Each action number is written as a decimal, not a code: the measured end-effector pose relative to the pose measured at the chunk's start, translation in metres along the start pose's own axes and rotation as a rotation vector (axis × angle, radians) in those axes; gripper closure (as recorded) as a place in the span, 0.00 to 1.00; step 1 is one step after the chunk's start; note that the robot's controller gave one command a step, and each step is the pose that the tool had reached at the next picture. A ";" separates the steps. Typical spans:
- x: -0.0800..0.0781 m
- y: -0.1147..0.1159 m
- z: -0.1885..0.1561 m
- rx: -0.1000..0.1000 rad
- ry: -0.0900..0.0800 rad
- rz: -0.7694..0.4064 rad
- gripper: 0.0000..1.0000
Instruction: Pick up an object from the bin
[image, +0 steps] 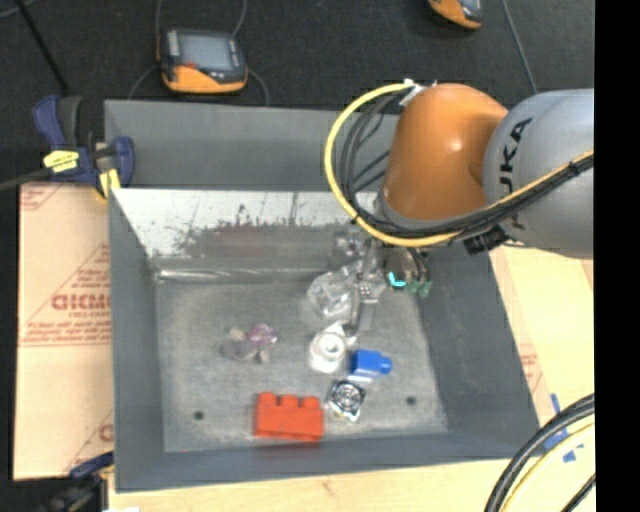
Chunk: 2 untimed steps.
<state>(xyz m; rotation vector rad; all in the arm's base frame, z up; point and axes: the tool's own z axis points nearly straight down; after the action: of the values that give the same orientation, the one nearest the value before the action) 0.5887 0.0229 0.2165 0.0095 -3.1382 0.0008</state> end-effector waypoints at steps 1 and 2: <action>0.026 -0.066 0.122 0.001 0.001 -0.194 0.00; 0.050 -0.050 0.142 0.003 -0.025 -0.170 0.00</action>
Offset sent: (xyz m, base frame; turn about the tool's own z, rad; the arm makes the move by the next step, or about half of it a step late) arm -0.0251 -0.0634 -0.1186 -0.1983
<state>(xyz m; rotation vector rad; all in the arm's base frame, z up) 0.5384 -0.0271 0.0742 0.2786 -3.1509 0.0049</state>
